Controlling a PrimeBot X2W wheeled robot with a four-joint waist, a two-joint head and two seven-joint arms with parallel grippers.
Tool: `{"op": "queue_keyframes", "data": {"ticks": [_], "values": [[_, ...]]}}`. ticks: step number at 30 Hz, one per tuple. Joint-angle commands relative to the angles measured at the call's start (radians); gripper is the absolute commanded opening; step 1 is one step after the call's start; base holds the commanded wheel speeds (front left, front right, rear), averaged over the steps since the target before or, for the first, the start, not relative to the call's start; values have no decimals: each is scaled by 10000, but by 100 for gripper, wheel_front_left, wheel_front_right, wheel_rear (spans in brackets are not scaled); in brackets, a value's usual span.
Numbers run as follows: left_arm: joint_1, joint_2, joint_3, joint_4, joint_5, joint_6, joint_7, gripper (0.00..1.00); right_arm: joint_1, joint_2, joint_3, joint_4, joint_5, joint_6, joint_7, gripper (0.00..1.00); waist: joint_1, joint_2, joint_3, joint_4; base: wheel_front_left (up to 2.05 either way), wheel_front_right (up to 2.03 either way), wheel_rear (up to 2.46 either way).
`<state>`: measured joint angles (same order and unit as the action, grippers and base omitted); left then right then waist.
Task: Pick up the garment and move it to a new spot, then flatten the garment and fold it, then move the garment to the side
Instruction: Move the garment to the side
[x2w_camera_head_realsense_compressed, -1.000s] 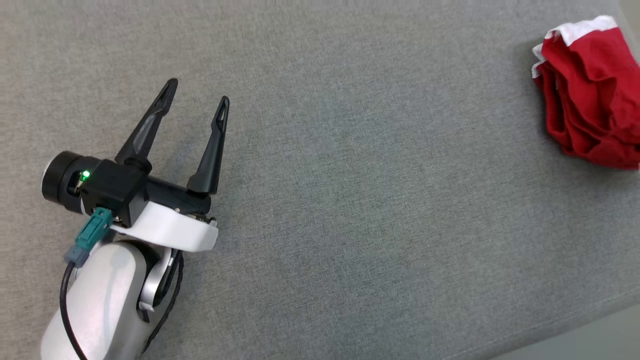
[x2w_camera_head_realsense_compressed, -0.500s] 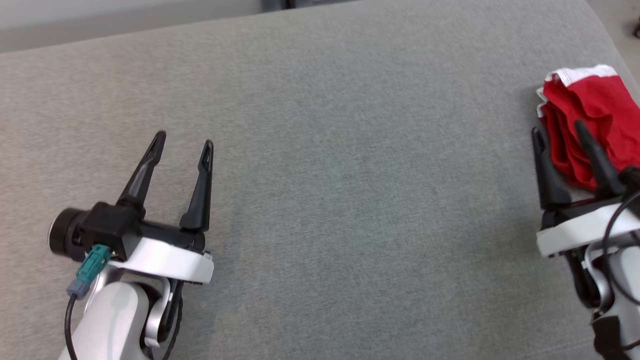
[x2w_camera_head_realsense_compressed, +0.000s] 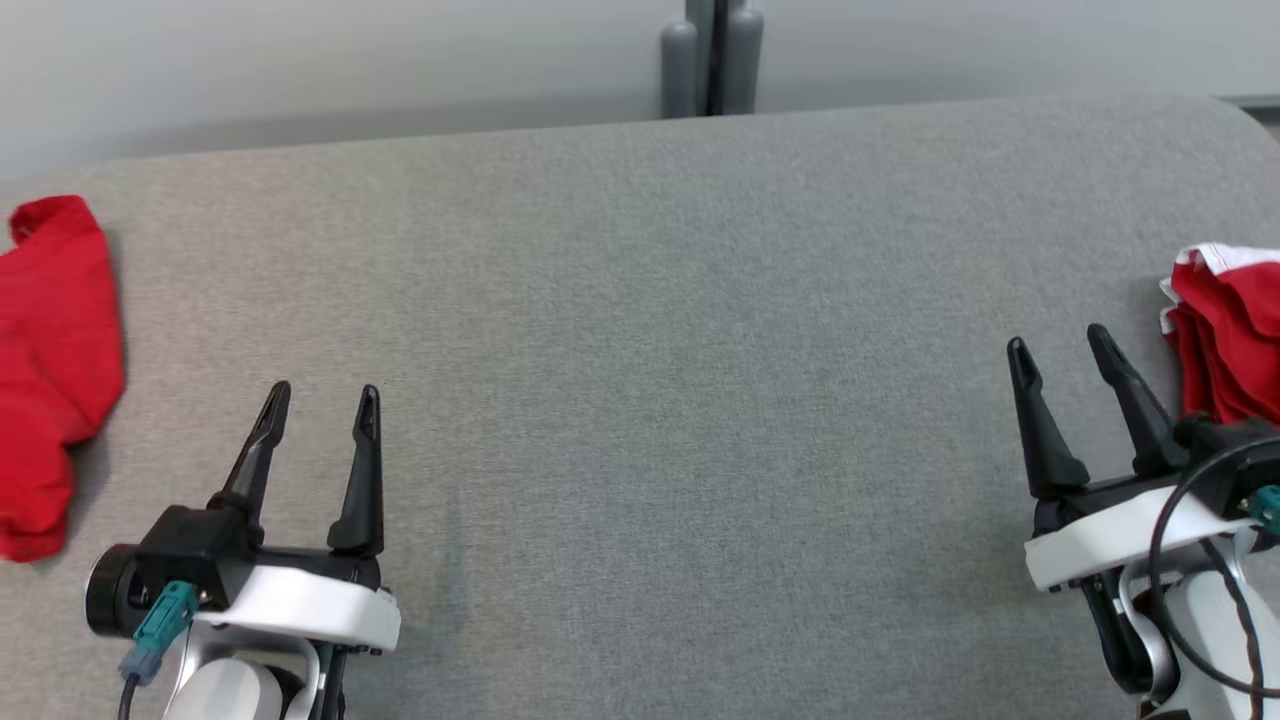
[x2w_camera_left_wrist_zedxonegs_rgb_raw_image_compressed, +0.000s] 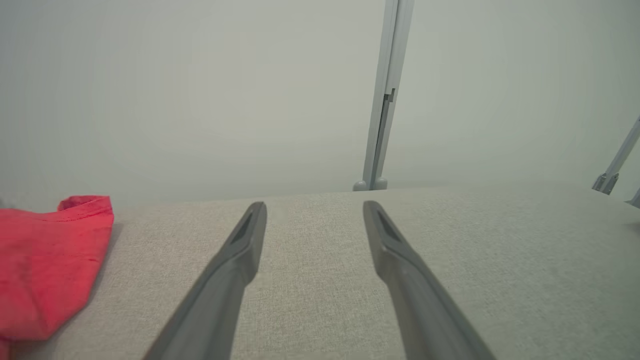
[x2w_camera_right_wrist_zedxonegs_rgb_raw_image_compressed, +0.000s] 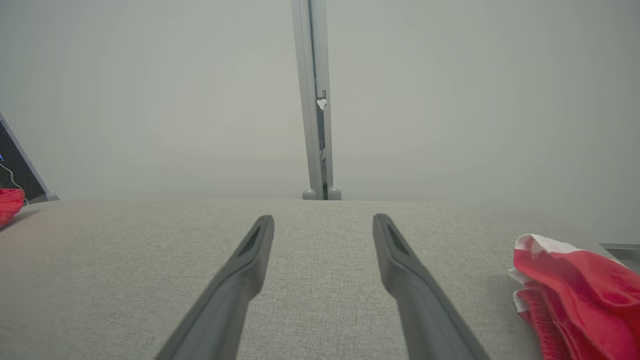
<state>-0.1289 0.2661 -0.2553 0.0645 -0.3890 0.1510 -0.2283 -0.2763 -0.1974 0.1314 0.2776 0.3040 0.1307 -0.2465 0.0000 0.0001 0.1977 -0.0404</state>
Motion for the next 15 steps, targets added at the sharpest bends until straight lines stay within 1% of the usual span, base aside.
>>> {"op": "queue_keyframes", "data": {"ticks": [1, 11, 15], "values": [[131, 54, 70, -24, -73, 39, -34, 100, 200, 16, -68, -66, -84, 2, 67, 100, 0, -1, -304, 251, 0, 0, 0], [1028, 188, 11, -102, -233, 135, 69, 100, 1373, 293, -577, -642, -404, 2, 541, 100, 0, -1, -1276, 452, 0, 0, 0], [1313, 291, 42, -164, -328, 89, 106, 100, 1871, 343, -768, -980, -451, 2, 792, 100, 0, -1, -1627, 446, 0, 0, 0]]}}
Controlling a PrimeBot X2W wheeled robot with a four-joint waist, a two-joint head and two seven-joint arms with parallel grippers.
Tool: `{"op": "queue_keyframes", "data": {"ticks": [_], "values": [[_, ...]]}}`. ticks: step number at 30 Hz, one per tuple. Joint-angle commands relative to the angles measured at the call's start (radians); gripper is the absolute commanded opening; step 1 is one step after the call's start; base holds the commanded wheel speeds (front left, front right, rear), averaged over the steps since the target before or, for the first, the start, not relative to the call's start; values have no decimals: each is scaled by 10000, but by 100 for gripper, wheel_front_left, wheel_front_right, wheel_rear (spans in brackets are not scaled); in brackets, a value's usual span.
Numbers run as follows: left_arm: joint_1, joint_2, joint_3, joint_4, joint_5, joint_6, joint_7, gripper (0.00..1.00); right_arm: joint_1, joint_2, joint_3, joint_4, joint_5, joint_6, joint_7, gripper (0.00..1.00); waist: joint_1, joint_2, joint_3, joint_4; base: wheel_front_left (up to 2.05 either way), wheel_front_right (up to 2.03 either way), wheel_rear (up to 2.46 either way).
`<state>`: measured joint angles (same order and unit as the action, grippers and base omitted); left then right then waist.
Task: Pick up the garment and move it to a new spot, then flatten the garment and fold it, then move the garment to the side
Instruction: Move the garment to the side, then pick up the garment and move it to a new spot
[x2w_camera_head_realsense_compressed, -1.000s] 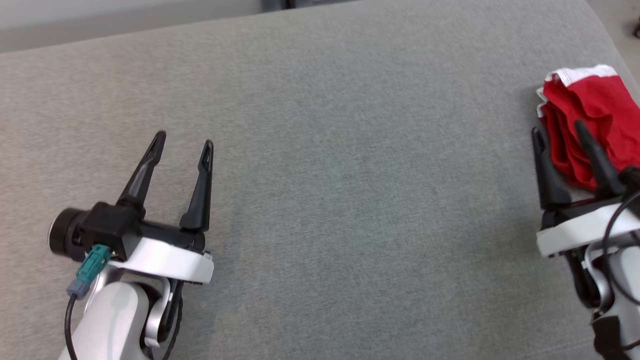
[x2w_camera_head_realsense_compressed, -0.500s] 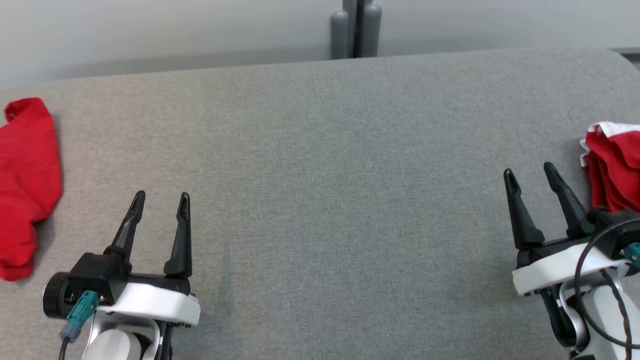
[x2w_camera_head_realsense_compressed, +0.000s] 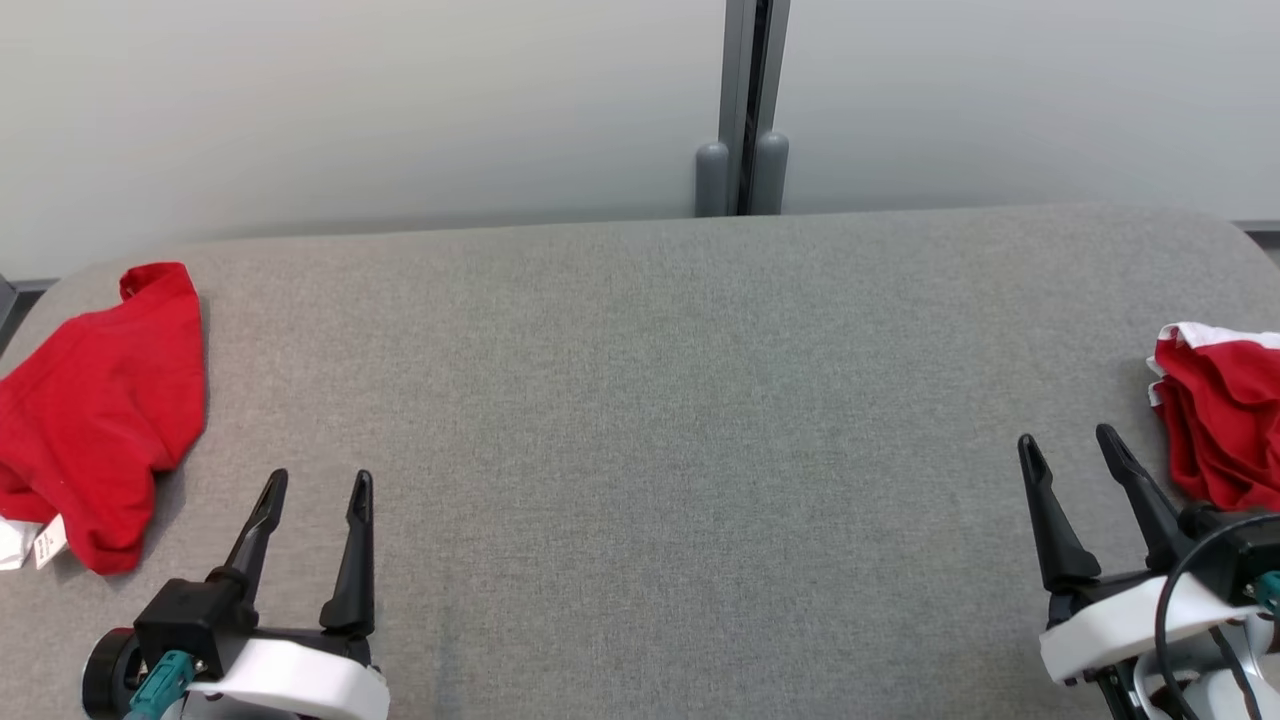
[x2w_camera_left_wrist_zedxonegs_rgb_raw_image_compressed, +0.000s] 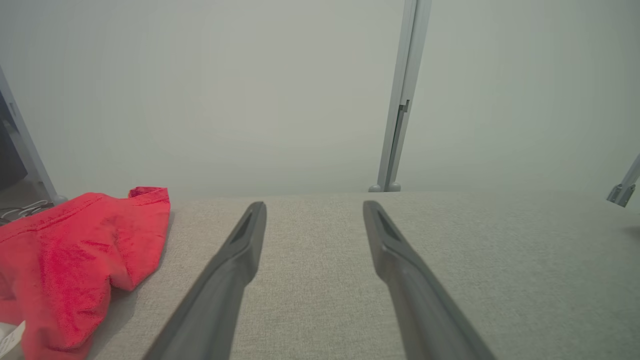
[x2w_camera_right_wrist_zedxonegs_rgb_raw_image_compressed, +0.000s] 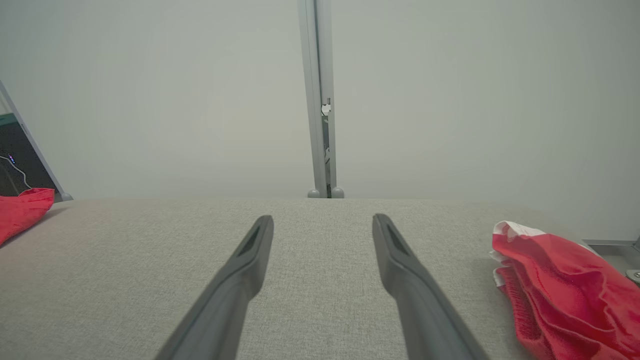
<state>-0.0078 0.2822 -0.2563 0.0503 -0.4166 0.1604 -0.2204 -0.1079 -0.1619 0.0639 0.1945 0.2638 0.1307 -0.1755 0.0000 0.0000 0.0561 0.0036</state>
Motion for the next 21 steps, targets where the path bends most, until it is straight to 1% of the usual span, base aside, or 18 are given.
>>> {"op": "queue_keyframes", "data": {"ticks": [1, 10, 21], "values": [[176, 155, 77, -33, -51, 19, 33, 100, 302, -6, -133, -219, -64, 2, 146, 100, 0, 0, -292, 1, 0, 0, 0], [673, 381, 231, -172, -215, 149, 171, 100, 1097, 131, -446, -920, -164, 2, 623, 100, 0, 0, -698, -34, 0, 0, 0], [1042, 562, 317, -320, -362, 236, 222, 100, 1790, 299, -725, -1672, -325, 2, 1083, 100, 0, 0, -865, -71, 0, 0, 0]]}}
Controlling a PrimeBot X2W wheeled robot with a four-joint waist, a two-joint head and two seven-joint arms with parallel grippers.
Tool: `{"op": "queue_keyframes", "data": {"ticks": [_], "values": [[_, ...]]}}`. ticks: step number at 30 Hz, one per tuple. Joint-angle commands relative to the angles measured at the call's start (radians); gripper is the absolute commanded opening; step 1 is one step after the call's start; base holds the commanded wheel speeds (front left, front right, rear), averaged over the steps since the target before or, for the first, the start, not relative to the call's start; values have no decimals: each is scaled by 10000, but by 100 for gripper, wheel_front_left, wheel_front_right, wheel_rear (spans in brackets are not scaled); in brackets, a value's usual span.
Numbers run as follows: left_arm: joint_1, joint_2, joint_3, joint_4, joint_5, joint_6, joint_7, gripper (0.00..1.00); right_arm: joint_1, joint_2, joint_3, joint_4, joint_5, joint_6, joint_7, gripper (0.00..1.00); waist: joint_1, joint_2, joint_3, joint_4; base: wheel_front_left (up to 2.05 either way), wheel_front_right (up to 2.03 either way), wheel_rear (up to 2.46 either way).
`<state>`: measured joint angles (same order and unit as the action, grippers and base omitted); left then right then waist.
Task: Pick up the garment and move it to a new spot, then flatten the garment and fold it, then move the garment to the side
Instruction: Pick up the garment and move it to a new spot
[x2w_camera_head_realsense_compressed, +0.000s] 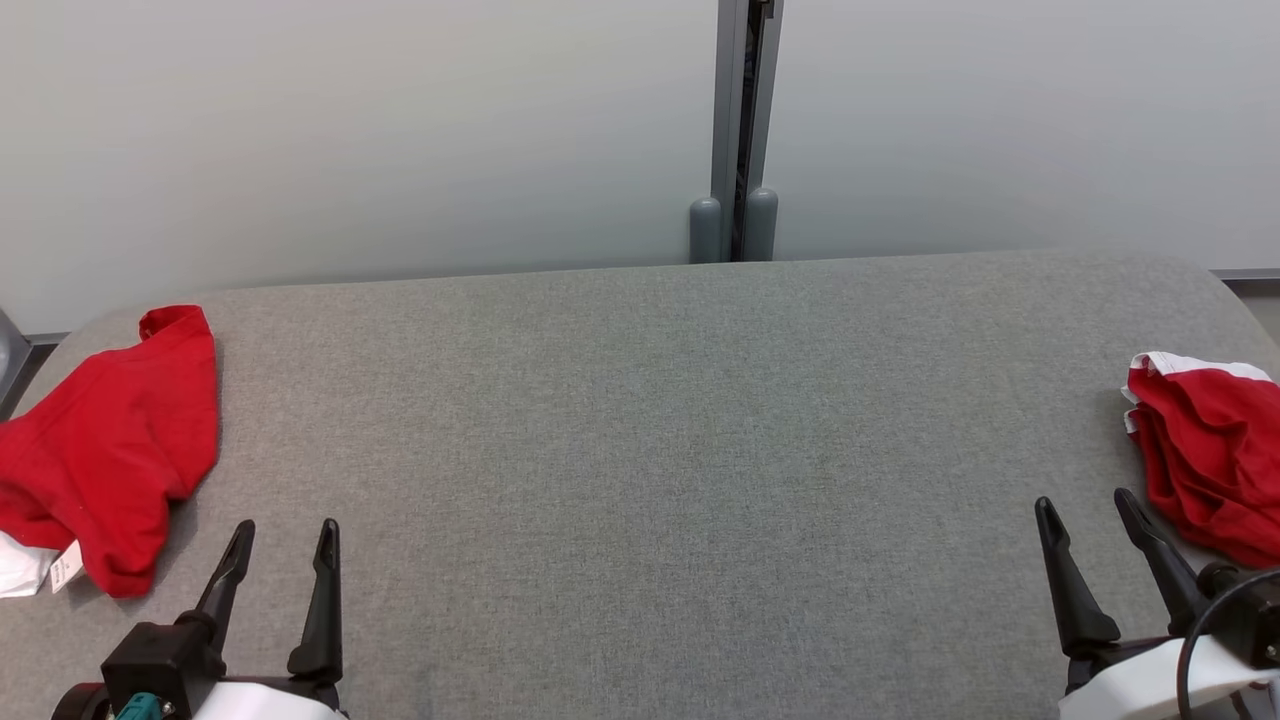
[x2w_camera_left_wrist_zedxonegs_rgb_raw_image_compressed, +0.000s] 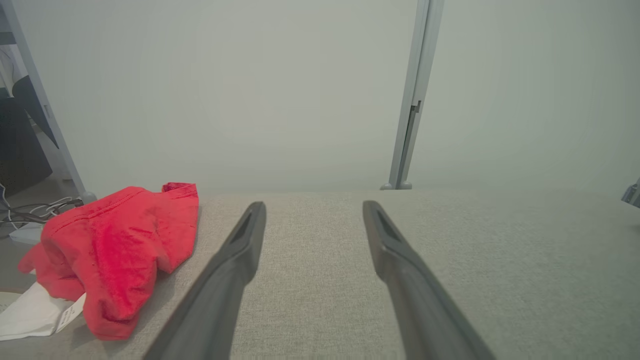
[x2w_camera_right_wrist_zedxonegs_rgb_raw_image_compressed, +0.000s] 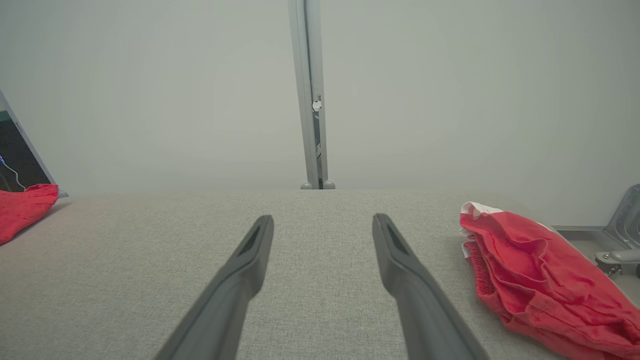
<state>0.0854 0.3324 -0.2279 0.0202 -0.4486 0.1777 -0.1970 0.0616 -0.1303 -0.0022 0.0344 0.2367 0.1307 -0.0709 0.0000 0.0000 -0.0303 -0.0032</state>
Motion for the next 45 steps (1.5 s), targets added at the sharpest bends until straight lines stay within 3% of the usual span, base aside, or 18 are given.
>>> {"op": "queue_keyframes", "data": {"ticks": [1, 29, 35, 45], "values": [[96, 67, 26, -31, -54, 65, -4, 100, 98, -18, -81, -109, -55, 2, 72, 100, 0, 0, 1, -3, 0, 0, 0], [-53, 209, -152, -90, -208, 90, 256, 100, 170, 86, -178, -271, -20, 2, -30, 100, 0, 0, 36, 155, 0, 0, 0], [-211, 232, 41, -112, -355, 69, 124, 100, 214, 45, -185, -450, -27, 2, -5, 100, 0, 0, 1, 747, 0, 0, 0], [-334, 371, 481, -71, -729, -6, -88, 100, 116, 147, 288, -609, 141, 2, 39, 100, 0, 0, -53, 2406, 0, 0, 0]]}}
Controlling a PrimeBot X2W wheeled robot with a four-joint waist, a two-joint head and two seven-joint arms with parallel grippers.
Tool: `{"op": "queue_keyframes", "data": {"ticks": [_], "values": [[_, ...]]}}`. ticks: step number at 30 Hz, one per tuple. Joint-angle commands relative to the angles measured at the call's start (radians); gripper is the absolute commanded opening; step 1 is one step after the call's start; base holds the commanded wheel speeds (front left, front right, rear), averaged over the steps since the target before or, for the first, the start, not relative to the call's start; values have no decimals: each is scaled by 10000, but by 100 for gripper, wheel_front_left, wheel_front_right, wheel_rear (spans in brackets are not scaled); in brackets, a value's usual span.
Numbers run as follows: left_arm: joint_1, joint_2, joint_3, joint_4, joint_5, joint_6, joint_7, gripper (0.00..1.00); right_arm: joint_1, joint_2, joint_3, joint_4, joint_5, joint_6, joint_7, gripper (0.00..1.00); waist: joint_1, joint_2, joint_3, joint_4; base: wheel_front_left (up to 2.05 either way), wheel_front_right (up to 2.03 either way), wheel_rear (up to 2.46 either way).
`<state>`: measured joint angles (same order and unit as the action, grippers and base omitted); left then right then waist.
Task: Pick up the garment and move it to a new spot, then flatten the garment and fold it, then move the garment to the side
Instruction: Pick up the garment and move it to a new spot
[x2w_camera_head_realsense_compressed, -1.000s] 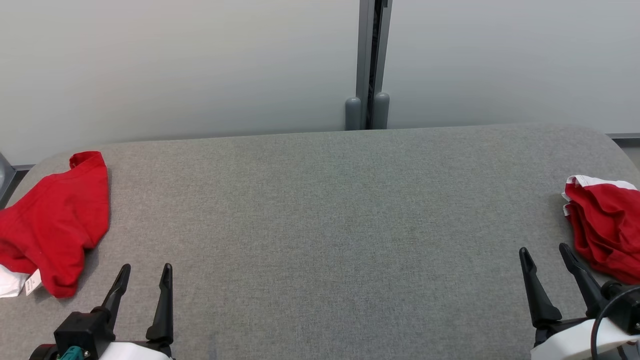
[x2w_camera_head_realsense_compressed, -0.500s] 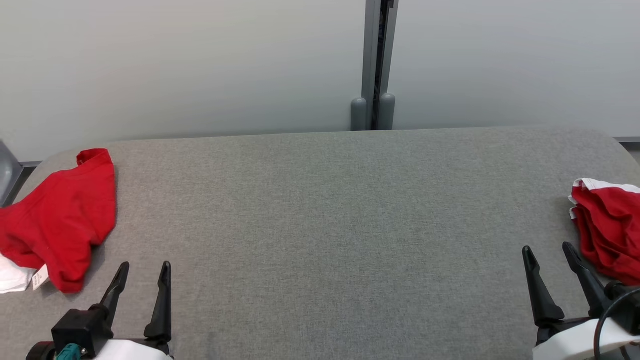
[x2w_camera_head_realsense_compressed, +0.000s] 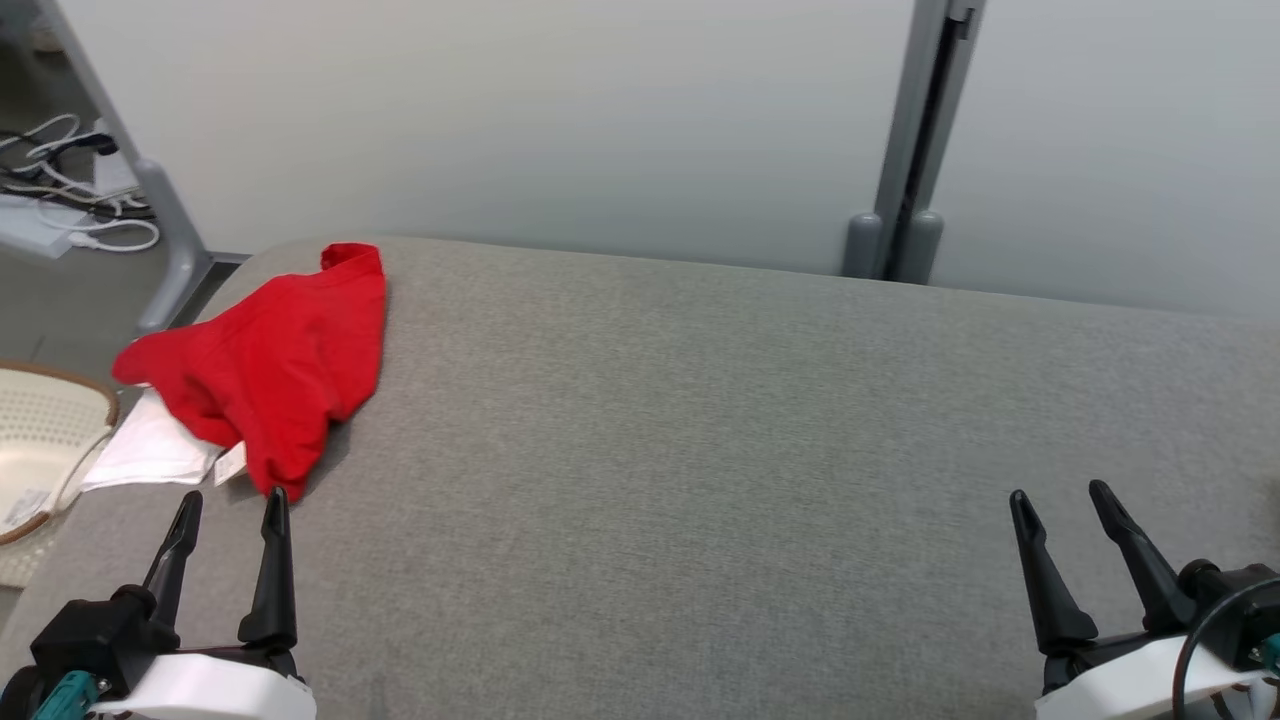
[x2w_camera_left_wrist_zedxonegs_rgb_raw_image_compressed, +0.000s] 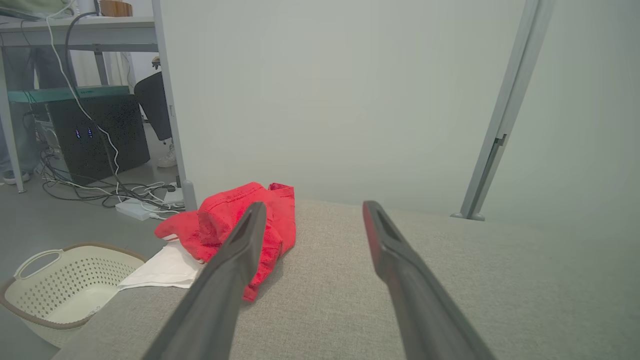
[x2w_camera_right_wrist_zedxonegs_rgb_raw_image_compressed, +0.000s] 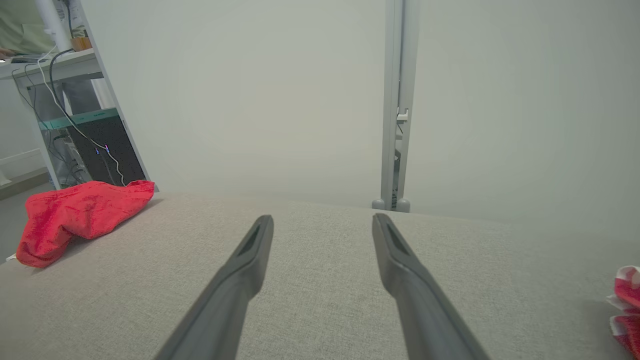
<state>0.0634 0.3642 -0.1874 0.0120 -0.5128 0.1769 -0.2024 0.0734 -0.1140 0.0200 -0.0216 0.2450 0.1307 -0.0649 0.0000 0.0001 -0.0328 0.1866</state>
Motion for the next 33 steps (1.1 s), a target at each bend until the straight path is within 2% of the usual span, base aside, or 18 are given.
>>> {"op": "queue_keyframes", "data": {"ticks": [1, 10, 15, 33], "values": [[-113, 65, 67, 10, -86, -13, -53, 100, 0, 0, 63, -41, 63, 2, -11, 100, 0, -1, -35, 696, 0, 0, 0], [-42, 71, 68, -23, -124, 9, -86, 100, -1, 127, 338, 35, 170, 2, -54, 100, 0, -1, -167, 2019, 0, 0, 0], [16, 166, 25, -99, -87, 30, -48, 100, 71, 212, 312, 125, 180, 2, -88, 100, 0, -1, -247, 2407, 0, 0, 0], [-150, 273, -164, -182, 36, 64, 55, 100, 150, 229, 299, 196, 167, 2, -68, 100, 0, -1, -342, 2551, 0, 0, 0]]}}
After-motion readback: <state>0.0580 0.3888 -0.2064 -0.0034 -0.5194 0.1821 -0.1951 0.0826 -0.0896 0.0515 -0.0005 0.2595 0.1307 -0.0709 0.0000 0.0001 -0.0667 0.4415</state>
